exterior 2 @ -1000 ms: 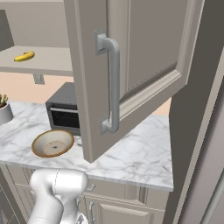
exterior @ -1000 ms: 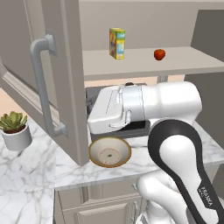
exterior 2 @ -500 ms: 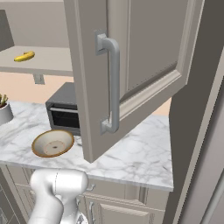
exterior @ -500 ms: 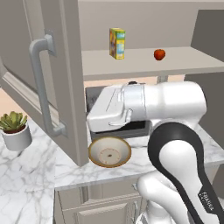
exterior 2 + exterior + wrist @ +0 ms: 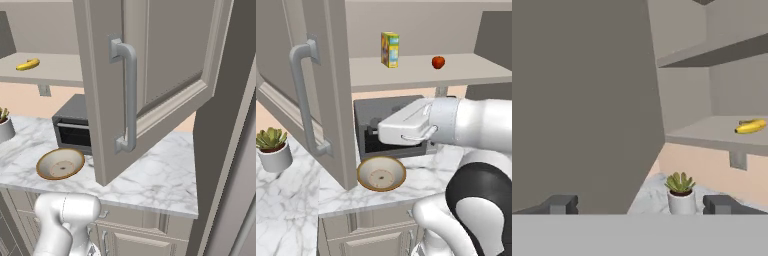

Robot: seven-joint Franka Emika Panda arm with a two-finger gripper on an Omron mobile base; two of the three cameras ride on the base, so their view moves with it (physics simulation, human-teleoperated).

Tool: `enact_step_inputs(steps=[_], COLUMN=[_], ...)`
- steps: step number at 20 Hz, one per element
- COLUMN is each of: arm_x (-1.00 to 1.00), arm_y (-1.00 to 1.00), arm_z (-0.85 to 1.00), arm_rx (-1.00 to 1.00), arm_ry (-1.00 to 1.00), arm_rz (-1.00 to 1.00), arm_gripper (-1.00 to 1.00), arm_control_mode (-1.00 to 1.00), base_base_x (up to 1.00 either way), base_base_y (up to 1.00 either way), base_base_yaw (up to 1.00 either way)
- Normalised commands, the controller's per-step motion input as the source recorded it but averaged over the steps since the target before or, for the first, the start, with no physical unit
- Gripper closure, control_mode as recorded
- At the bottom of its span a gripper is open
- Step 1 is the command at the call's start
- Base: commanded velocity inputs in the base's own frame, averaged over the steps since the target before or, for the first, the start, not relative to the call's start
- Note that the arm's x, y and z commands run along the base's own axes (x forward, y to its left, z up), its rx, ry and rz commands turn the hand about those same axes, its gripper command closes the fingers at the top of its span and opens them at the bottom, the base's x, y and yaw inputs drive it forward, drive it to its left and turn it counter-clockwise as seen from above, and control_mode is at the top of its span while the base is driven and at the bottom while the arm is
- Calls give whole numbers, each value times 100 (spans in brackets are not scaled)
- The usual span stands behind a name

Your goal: Open the cabinet. Pick the banana and apple from the cabinet and place them into the bowl. Then close the cabinet.

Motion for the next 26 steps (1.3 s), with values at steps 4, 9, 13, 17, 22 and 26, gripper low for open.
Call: enact_step_inputs(steps=[4, 9, 13, 17, 22, 26], arm_x=[-4, 27, 67, 72, 49, 50], arm_y=[-100, -84, -33, -5, 0, 13], arm_z=[4, 10, 2, 1, 0, 0], arm_rx=[1, 0, 0, 0, -1, -2], arm_ry=[6, 17, 16, 10, 0, 0], arm_rz=[-10, -20, -20, -3, -1, -6], arm_gripper=[-100, -100, -100, -100, -100, -100], arm_control_mode=[-100, -100, -100, -100, -100, -100], base_base_x=[0, 0, 0, 0, 0, 0], base_base_y=[0, 0, 0, 0, 0, 0], base_base_yaw=[0, 0, 0, 0, 0, 0])
